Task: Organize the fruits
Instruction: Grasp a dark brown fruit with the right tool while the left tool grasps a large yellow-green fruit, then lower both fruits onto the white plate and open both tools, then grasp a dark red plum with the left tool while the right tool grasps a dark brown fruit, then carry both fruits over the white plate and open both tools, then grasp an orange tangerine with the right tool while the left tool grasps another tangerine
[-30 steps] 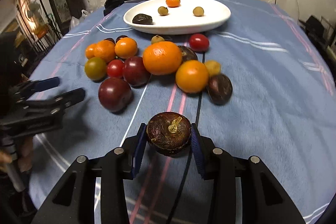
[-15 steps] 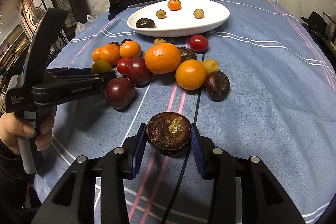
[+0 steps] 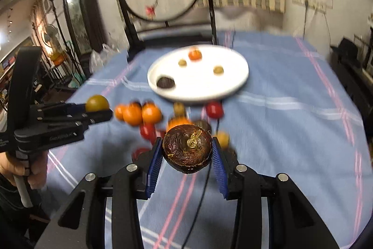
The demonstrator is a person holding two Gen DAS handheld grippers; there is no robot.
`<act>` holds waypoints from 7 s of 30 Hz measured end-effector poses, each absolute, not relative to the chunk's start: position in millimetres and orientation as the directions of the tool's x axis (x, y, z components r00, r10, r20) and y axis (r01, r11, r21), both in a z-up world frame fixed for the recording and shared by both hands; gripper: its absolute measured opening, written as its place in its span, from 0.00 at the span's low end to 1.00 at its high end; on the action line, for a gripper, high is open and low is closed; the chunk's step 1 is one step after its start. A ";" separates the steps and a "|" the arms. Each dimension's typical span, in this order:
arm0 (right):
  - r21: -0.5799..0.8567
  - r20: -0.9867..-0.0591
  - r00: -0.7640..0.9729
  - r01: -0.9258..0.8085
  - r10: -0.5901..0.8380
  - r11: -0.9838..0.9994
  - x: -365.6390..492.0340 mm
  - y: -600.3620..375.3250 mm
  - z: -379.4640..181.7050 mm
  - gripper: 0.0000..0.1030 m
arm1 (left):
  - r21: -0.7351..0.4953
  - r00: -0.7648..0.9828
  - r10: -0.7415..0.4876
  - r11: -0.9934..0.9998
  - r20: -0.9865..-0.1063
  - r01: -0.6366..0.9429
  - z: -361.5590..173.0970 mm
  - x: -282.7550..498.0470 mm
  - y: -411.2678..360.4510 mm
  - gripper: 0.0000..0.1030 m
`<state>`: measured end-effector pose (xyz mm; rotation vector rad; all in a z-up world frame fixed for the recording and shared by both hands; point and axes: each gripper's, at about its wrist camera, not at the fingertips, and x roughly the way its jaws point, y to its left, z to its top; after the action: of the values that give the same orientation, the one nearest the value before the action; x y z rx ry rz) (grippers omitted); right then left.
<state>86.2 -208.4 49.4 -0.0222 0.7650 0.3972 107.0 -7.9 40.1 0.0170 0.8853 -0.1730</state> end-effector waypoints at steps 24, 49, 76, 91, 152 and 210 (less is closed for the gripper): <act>0.055 -0.799 0.552 -0.332 0.241 0.942 283.7 -179.4 -17.3 0.41 | -0.013 0.563 -0.020 1.000 -0.826 0.017 -17.5 310.8 -18.5 0.41; 0.176 -0.773 0.579 -0.199 0.260 0.964 125.3 -243.8 -13.7 0.69 | -0.095 0.607 -0.103 0.994 -0.788 0.046 7.0 127.4 -16.9 0.74; 0.185 -0.789 0.551 -0.207 0.271 0.961 85.5 -248.9 -31.2 0.72 | -0.078 0.508 -0.151 0.984 -0.848 0.162 -45.9 106.8 -64.9 0.38; 0.048 -0.834 0.514 -0.293 0.199 0.955 132.0 -228.0 -45.0 0.45 | -0.127 0.486 -0.204 0.974 -0.850 0.188 -43.3 98.6 -44.2 0.38; 0.138 -0.727 0.611 -0.319 0.315 0.938 192.2 -205.2 18.7 0.66 | -0.082 0.641 -0.111 0.994 -0.760 0.074 39.0 213.6 -21.2 0.78; 0.149 -0.811 0.507 -0.305 0.292 0.941 98.2 -189.1 -40.0 0.43 | 0.003 0.534 -0.011 1.000 -0.845 0.025 -43.8 117.1 42.6 0.74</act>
<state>98.2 -189.1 -40.0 -0.0137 0.9752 0.3600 117.1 42.6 -43.8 0.0152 1.0071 -0.0212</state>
